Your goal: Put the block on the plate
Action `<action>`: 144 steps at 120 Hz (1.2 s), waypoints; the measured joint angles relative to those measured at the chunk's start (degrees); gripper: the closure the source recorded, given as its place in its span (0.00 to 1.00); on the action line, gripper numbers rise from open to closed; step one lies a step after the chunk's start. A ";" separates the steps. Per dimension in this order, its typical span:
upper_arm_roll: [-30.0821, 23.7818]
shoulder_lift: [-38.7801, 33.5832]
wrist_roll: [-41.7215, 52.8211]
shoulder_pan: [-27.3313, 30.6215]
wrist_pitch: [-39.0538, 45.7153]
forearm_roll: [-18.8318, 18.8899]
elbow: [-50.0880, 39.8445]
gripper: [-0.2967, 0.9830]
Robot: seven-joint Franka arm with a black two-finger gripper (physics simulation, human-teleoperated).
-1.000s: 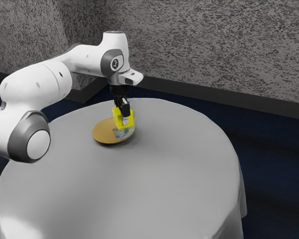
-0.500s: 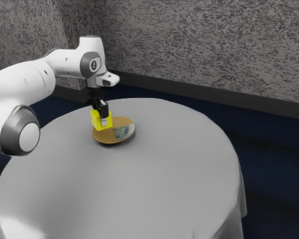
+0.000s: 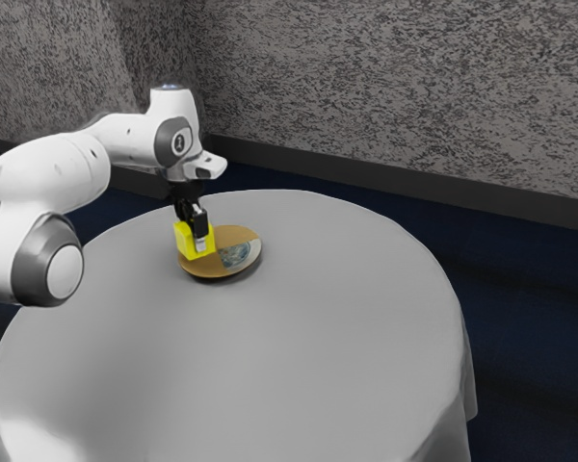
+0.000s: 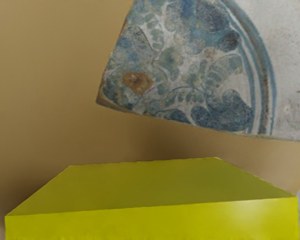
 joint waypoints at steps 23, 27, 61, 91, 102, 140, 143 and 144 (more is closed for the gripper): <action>-0.01 0.98 0.09 0.02 2.04 0.01 0.01 0.48; -0.01 1.02 0.10 0.02 2.25 0.01 0.02 0.48; -0.39 0.84 0.29 0.01 2.94 -0.28 0.03 0.31; -0.17 -6.59 0.74 -0.15 2.98 -0.28 -2.39 0.26; -0.19 -11.13 0.87 -0.44 3.23 -0.46 -6.87 0.25; -0.77 -29.64 -2.62 -2.37 4.18 -2.81 -27.37 0.24; -0.80 -30.80 -3.40 -2.44 3.90 -3.07 -28.56 0.24; -0.81 -31.19 -3.68 -2.45 3.80 -3.15 -28.94 0.23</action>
